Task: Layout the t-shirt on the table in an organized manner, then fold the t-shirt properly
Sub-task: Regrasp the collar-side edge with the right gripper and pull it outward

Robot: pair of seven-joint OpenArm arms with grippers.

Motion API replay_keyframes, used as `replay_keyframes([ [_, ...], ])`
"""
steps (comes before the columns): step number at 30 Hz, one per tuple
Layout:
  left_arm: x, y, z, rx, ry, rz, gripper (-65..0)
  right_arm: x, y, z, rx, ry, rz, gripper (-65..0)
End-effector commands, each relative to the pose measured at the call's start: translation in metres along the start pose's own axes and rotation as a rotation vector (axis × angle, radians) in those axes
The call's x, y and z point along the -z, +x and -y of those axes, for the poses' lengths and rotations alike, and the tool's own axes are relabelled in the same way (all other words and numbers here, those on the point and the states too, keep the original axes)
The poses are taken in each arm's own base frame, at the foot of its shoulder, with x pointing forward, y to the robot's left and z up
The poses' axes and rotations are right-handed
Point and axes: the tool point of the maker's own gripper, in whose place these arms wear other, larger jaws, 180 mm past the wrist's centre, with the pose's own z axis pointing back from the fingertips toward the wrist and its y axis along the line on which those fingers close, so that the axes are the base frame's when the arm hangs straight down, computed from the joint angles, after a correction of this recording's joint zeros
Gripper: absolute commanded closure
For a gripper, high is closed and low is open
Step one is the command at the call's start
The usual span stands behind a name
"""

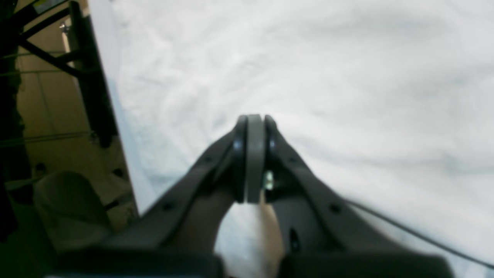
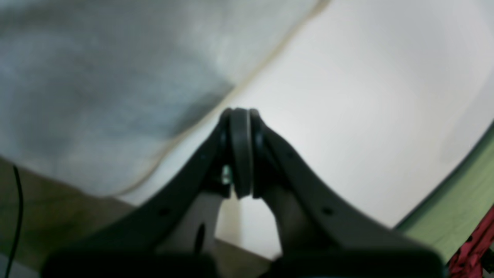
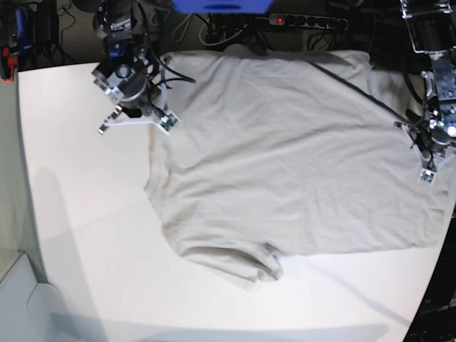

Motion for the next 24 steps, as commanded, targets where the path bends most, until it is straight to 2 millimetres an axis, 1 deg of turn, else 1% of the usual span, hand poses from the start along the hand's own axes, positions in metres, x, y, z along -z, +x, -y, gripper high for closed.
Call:
replay_keyframes([
  [1,-0.005,0.012,-0.017,0.003,0.039,0.031,-0.1,0.000,0.002,0.002,0.000,-0.006,0.006,0.0],
  [3,-0.005,0.012,-0.017,0.003,0.039,0.031,-0.1,0.004,-0.003,-0.004,-0.003,0.014,-0.011,0.0],
  [5,-0.005,0.011,-0.016,0.003,0.038,0.030,-0.1,0.005,-0.002,-0.006,-0.003,0.019,-0.012,0.0],
  [6,-0.005,0.011,-0.016,0.003,0.038,0.030,-0.1,0.004,0.004,-0.008,-0.012,0.022,0.002,0.0],
  [10,-0.005,0.011,-0.016,0.003,0.038,0.030,-0.1,0.000,0.030,-0.029,-0.084,0.059,0.063,0.0],
  [13,-0.005,0.011,-0.016,0.003,0.038,0.030,-0.1,-0.006,0.051,-0.053,-0.155,0.100,0.110,0.0],
  [15,-0.005,0.010,-0.015,0.004,0.037,0.027,-0.1,-0.013,0.068,-0.071,-0.193,0.128,0.154,0.0],
  [17,-0.005,0.009,-0.014,0.003,0.035,0.026,-0.1,-0.024,0.087,-0.081,-0.203,0.139,0.202,0.0],
  [19,-0.005,0.009,-0.014,0.003,0.035,0.026,-0.1,-0.035,0.099,-0.081,-0.215,0.125,0.226,0.0],
  [20,-0.004,0.009,-0.014,0.003,0.033,0.026,-0.1,-0.043,0.109,-0.079,-0.224,0.112,0.253,0.0],
  [21,-0.004,0.009,-0.014,0.003,0.033,0.026,-0.1,-0.048,0.116,-0.078,-0.241,0.103,0.267,0.0],
  [22,-0.004,0.009,-0.014,0.003,0.033,0.026,-0.1,-0.052,0.122,-0.080,-0.263,0.099,0.275,0.0],
  [24,-0.004,0.008,-0.014,0.004,0.034,0.024,-0.1,-0.056,0.133,-0.077,-0.297,0.077,0.281,0.0],
])
